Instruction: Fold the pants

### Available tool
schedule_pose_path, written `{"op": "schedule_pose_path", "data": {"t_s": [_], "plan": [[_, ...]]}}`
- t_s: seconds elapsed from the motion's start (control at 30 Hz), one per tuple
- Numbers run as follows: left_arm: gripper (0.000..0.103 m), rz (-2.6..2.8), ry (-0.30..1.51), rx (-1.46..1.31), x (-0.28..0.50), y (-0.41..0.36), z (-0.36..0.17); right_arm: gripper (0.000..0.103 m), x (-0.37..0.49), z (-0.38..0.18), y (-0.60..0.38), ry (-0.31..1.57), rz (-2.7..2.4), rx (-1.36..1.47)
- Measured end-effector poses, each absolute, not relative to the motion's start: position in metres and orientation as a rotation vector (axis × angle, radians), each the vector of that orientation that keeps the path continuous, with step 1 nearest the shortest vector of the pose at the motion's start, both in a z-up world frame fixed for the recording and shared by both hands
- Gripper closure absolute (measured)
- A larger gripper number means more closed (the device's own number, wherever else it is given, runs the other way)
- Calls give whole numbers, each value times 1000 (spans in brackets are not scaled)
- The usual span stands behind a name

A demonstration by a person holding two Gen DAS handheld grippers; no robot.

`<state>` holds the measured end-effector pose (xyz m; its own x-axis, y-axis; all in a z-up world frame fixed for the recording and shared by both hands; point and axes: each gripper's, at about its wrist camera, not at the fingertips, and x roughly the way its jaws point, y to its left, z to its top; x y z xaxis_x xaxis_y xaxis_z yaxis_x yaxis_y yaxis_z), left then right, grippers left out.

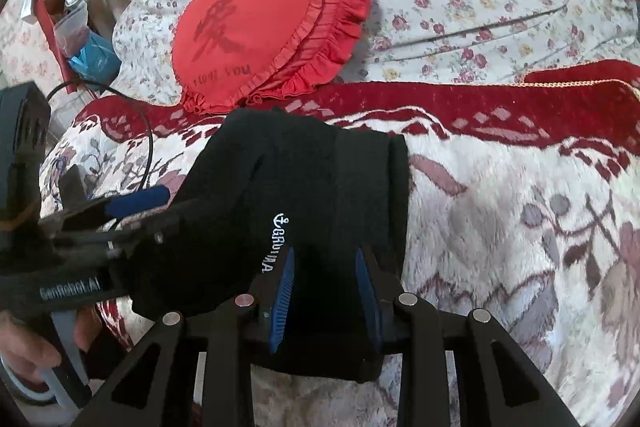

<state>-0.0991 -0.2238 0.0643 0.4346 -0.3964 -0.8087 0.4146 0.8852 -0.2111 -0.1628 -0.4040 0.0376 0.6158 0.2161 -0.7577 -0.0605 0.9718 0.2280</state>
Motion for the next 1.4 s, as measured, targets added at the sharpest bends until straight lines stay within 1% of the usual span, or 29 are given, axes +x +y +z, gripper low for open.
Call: {"op": "schedule_pose_path", "data": {"t_s": [0.2,0.27,0.3,0.47,0.67,0.7,0.77,0.9,0.97,1.1,1.13,1.17,1.4], "plan": [[23,-491,1034,30,-105,-230,49,69,-162,27,-402,907,151,178],[23,-487,1029,45,-106,-233,47,59,-163,22,-404,910,140,183],[23,-486,1030,53,-107,-234,45,58,-162,18,-405,923,141,196],[23,-479,1052,35,-105,-234,36,57,-164,17,-408,915,148,221],[23,-494,1032,32,-108,-227,48,57,-168,35,-416,896,143,239],[23,-501,1028,23,-109,-225,50,56,-168,38,-419,887,135,246],[23,-509,1020,-5,-109,-220,55,51,-167,39,-427,882,126,275],[23,-517,993,-67,-106,-207,66,50,-157,33,-437,893,124,337],[23,-519,999,-80,-101,-204,68,47,-148,26,-439,913,138,370],[23,-518,1025,-101,-93,-203,62,46,-136,14,-445,918,172,464],[23,-522,1037,-109,-91,-204,59,43,-135,13,-446,914,182,481],[23,-528,1047,-114,-90,-205,57,39,-133,12,-447,914,186,491],[23,-555,1109,-140,-80,-215,38,31,-124,4,-451,917,211,489]]}}
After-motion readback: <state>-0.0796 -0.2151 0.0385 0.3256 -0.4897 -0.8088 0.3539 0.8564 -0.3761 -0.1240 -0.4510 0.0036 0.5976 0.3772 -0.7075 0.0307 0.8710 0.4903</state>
